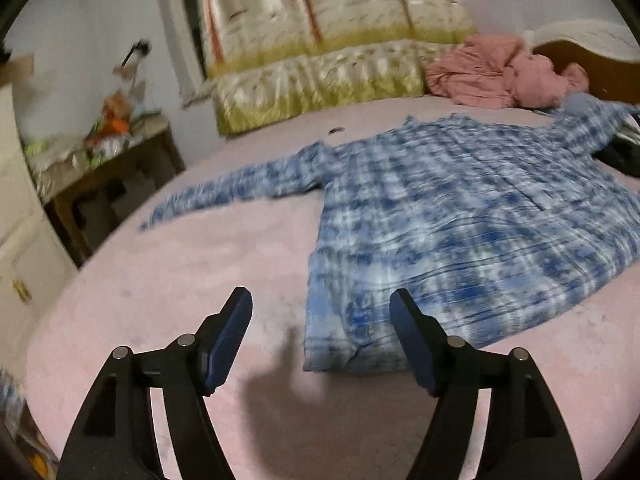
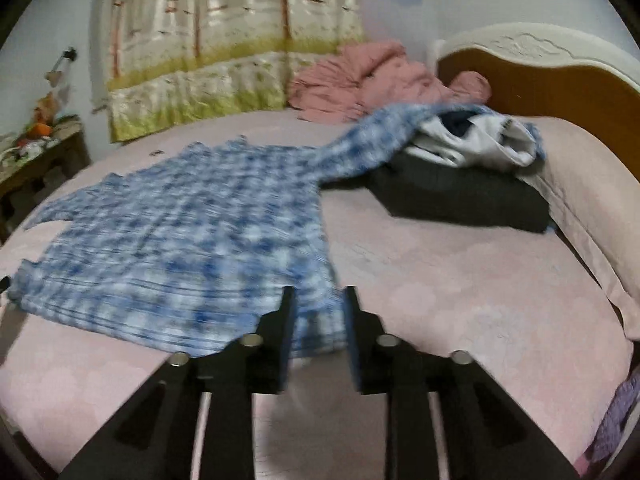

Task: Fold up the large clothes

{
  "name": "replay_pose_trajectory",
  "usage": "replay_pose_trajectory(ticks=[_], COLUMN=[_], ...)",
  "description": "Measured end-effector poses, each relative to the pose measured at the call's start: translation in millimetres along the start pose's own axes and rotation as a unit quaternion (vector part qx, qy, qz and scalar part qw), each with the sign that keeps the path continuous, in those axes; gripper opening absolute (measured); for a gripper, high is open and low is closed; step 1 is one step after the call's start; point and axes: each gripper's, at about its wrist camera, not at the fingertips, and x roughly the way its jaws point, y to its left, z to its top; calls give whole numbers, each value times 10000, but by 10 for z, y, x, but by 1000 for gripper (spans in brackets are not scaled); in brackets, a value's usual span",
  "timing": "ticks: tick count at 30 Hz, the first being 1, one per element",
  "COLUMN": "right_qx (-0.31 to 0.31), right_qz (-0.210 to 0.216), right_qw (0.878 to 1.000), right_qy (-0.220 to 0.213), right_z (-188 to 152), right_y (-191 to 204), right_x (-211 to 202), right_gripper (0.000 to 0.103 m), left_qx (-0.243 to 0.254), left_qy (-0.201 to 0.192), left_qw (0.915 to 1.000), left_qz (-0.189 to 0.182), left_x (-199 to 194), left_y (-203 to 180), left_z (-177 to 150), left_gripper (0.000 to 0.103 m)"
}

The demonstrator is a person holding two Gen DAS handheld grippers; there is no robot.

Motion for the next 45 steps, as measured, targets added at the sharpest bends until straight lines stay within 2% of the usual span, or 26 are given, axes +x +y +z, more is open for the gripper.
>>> replay_pose_trajectory(ticks=[2,4,5,7,9,12,14,17,20,23,25,26,28,29,30,31,32,33,35,39,42,45], right_qx=[-241,-875,-1108,-1634,-1907,-2246,-2404,-2454,-2213,-1973,-1718,-1588,-1442,-1398,-1315,-1186,-1102,-1010,-940,-919,-773,-598], right_qz=[231,496,542,720,847,864,819,625,501,200,151,160,15,-55,-112,-126,-93,5,170,85,68,58], right_qw=[9994,9949,9923,9835,9760,9659,9605,9585,9647,9717,9765,9785,9823,9835,9852,9873,9886,9902,9921,9940,9952,9949], right_qy=[-29,118,145,295,626,957,1139,1309,1336,1288,1292,1308,1193,1145,1090,1045,1019,962,811,585,596,812], right_z=[19,31,16,-8,-69,-193,-289,-388,-368,-304,-250,-230,-194,-169,-144,-110,-74,-21,111,504,825,1065], right_y=[138,381,463,668,808,1001,1103,1183,1138,1033,909,834,702,653,586,509,464,419,393,476,536,573], right_x=[-72,-95,-93,-36,81,275,407,597,718,810,851,863,829,820,803,788,785,777,762,808,997,1368], right_gripper=[61,61,61,63,70,71,71,71,79,81,81,81,74,58,38,30,19,12,7,6,6,6], left_qx=[119,269,361,663,999,1305,1385,1314,1117,842,660,654,723,713,630,502,388,270,75,-138,-210,-369], left_qy=[-125,-158,-157,-28,162,612,868,992,1002,1120,1084,997,913,964,1029,1098,1136,1117,1036,947,1222,1550], left_qw=[9993,9957,9939,9902,9851,9763,9731,9754,9803,9844,9875,9887,9898,9892,9882,9868,9854,9842,9835,9835,9791,9716], left_qz=[-331,-872,-1031,-1229,-1389,-1612,-1627,-1467,-1286,-1061,-930,-910,-820,-844,-948,-1080,-1208,-1345,-1484,-1533,-1613,-1749], left_x=[-74,-110,-113,-97,-57,90,159,272,383,521,575,582,594,616,639,663,680,687,692,757,1044,1460], left_y=[-73,-162,-241,-407,-591,-824,-927,-974,-937,-791,-647,-580,-460,-402,-341,-283,-241,-200,-148,-102,-79,-69], left_z=[44,76,92,108,95,41,-15,-61,-56,-18,6,6,4,4,8,19,40,79,207,610,970,1213], left_gripper=[76,77,77,77,78,80,80,80,85,85,84,80,69,51,25,13,8,5,5,5,5,5])
